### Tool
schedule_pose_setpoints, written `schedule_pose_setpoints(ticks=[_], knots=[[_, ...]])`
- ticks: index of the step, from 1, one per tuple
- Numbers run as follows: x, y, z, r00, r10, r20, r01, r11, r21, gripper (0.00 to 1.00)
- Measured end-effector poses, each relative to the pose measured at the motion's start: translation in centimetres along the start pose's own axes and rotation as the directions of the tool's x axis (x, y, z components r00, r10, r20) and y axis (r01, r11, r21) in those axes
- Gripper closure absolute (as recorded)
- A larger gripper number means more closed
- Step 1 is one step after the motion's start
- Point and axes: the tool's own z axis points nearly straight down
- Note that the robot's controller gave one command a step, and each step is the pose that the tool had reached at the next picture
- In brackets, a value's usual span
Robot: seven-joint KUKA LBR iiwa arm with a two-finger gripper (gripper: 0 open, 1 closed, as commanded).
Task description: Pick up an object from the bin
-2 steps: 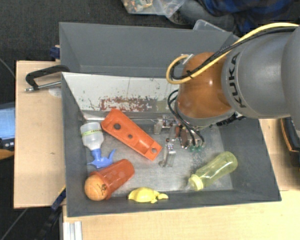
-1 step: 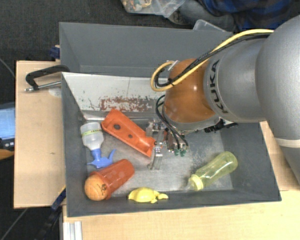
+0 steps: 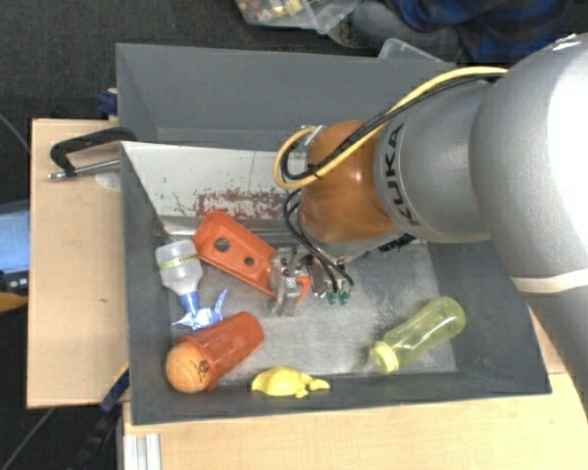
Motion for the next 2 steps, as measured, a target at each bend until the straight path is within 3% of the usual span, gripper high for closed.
schedule_pose_setpoints(ticks=[2], knots=[[0.0,-0.01,-0.14,1.0,0.0,0.0,0.0,1.0,0.0,1.0]])
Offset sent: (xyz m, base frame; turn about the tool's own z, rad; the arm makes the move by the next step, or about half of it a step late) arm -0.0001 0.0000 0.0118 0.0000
